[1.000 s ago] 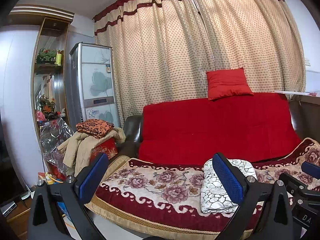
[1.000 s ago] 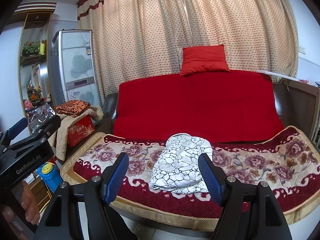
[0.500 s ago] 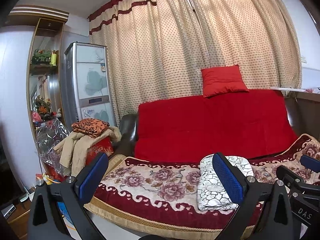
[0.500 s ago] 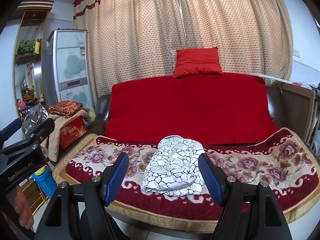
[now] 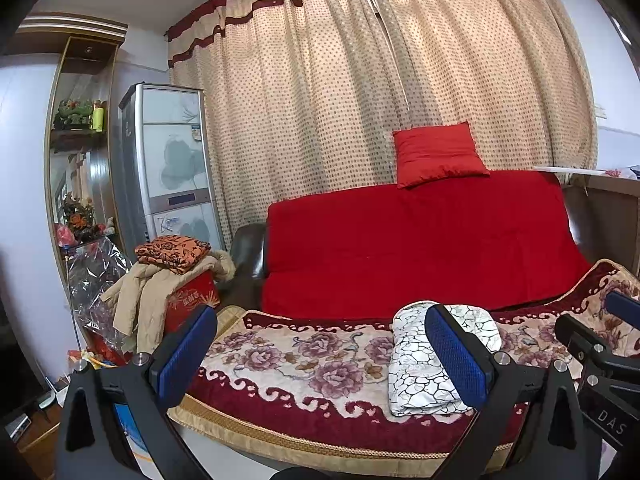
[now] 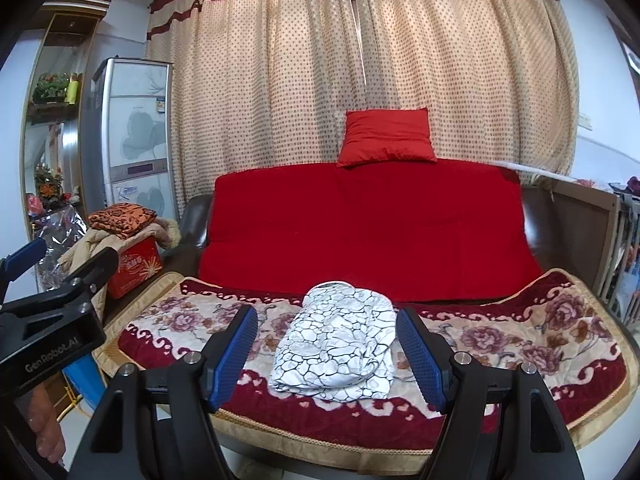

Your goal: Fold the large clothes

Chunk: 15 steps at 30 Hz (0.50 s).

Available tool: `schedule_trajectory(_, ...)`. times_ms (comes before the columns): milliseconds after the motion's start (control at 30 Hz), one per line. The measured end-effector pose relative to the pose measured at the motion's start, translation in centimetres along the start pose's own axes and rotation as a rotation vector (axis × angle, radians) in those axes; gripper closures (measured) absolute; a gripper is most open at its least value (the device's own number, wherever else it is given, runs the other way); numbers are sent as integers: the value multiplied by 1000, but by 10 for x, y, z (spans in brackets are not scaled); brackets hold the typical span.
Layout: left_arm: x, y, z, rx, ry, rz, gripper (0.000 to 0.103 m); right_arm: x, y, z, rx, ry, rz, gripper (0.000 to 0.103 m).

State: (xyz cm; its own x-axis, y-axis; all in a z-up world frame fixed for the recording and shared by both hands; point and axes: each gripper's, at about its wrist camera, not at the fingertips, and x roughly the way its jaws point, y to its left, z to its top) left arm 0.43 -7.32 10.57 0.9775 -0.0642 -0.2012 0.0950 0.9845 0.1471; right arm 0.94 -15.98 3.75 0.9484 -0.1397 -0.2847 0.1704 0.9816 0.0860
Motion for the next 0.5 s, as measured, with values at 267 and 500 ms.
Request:
schedule_trajectory(267, 11, 3, -5, -16, 32, -20, 0, 4, 3, 1, -22, -13, -36, 27)
schedule_trajectory(500, 28, 5, -13, -27, 74, -26, 0, 17, 7, 0, -42, -7, -80, 27)
